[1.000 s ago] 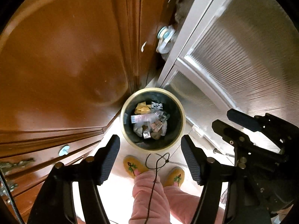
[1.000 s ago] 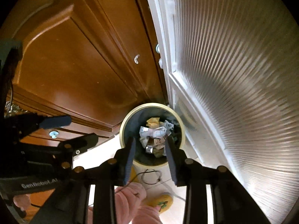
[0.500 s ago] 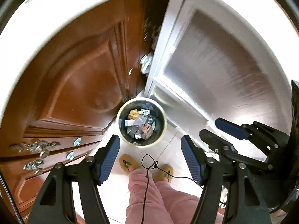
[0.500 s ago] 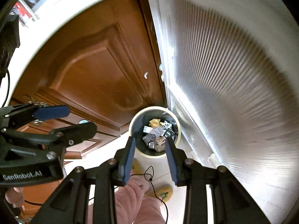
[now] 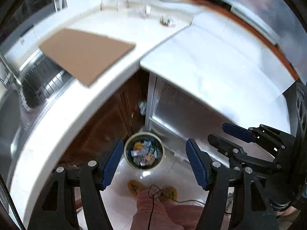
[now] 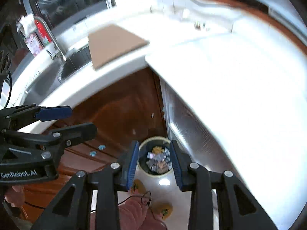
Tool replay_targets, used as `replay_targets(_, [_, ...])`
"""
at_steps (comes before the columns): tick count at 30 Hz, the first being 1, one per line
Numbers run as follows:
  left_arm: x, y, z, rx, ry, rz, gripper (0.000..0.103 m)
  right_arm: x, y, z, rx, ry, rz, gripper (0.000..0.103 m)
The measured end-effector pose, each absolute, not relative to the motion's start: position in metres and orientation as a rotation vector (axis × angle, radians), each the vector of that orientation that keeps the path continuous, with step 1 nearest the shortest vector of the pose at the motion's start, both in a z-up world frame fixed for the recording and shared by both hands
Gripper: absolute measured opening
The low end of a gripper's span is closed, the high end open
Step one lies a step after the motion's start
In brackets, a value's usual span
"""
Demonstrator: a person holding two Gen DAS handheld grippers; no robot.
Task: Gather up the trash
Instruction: 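Raise both tools back up toward the counter trash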
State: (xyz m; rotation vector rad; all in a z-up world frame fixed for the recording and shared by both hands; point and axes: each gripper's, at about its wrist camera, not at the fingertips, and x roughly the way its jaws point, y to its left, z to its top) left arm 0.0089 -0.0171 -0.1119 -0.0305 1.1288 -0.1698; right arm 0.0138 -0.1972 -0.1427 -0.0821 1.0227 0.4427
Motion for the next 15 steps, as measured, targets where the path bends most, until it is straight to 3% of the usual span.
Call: replay_targets(15, [-0.009, -0.023, 0.002, -0.005, 0.916, -0.132, 0.068, 0.010, -0.224, -0.028, -0.082, 0.773, 0.423, 0.034])
